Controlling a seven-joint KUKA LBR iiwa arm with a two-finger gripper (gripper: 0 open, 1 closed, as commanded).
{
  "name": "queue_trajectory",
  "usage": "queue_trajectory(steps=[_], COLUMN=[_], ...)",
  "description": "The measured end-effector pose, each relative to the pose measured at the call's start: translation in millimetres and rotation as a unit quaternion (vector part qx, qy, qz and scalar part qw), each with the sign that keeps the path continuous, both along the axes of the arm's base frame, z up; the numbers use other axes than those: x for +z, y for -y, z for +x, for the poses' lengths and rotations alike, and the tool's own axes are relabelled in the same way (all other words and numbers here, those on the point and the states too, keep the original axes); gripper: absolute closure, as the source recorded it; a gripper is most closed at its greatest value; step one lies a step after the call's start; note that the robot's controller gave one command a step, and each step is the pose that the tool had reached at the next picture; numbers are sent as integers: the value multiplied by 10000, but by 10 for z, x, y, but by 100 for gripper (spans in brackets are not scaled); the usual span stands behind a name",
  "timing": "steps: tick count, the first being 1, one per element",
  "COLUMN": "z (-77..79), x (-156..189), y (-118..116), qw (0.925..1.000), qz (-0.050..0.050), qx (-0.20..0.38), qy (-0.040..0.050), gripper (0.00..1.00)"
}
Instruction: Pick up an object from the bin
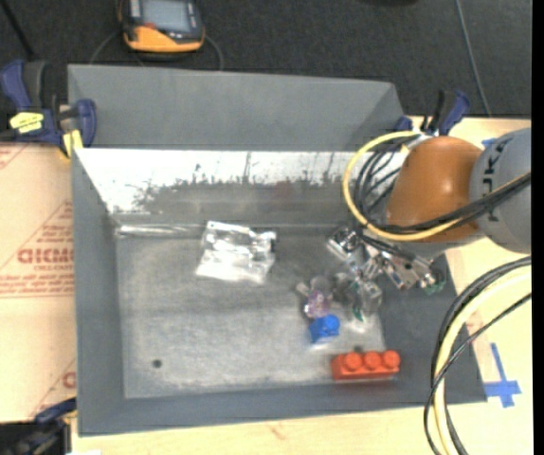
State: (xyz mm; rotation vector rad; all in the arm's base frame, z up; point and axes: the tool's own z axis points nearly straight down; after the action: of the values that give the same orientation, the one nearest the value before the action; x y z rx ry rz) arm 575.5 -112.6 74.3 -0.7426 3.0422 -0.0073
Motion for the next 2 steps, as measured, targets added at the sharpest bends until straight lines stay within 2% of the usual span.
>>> queue_trajectory(steps=[1, 2], z=[-108, -119], x=[901, 851], y=[36, 33], qw=[10000, 10000], qz=[-10, -1], qx=[-31, -29], qy=[-1, -36], gripper=[100, 0])
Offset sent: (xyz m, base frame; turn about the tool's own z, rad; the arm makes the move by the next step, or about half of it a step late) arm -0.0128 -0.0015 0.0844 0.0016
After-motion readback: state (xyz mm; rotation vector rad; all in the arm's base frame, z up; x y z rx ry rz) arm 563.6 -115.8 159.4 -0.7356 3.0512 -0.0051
